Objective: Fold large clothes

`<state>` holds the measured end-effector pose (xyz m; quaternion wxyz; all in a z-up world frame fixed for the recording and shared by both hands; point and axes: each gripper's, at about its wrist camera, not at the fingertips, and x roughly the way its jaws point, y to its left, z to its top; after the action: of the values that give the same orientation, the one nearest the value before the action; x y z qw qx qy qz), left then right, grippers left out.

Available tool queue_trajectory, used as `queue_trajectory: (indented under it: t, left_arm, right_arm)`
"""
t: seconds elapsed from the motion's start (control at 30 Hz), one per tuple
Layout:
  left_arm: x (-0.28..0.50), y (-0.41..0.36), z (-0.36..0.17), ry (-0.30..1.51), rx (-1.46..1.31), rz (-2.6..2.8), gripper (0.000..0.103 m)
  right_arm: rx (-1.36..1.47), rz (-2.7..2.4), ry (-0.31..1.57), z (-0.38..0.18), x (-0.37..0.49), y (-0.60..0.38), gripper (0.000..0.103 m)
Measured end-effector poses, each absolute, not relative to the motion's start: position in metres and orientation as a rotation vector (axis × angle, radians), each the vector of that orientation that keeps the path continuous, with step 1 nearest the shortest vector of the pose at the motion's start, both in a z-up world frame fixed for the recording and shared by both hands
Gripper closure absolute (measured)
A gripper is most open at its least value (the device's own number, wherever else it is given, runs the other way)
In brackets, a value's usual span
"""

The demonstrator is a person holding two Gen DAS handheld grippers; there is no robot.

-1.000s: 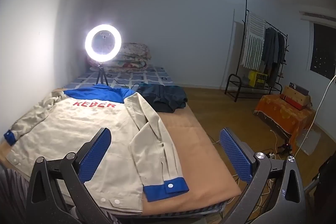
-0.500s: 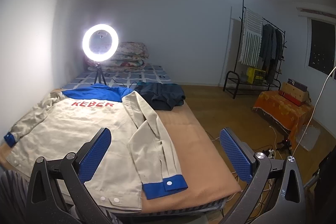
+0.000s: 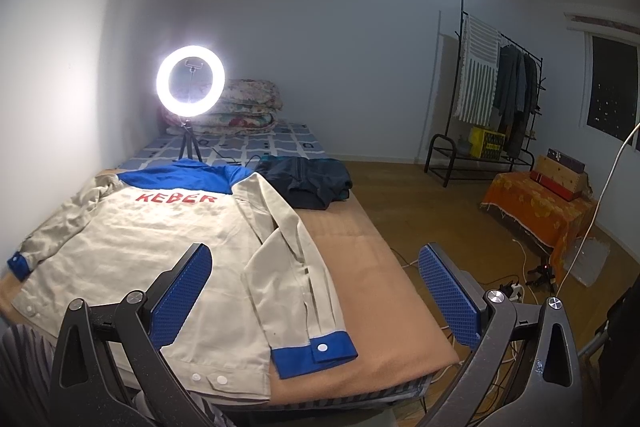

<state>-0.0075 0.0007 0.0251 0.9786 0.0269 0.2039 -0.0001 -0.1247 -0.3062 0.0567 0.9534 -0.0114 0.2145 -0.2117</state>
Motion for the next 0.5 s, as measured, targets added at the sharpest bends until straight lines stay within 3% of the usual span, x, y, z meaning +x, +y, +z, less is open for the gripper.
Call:
queue_trajectory:
  t: [0.5]
  left_arm:
    - [-0.0091, 0.0014, 0.0258, 0.409, 0.053, -0.001, 0.000]
  right_arm:
    - [-0.023, -0.432, 0.438, 0.0568, -0.1255, -0.3063, 0.000]
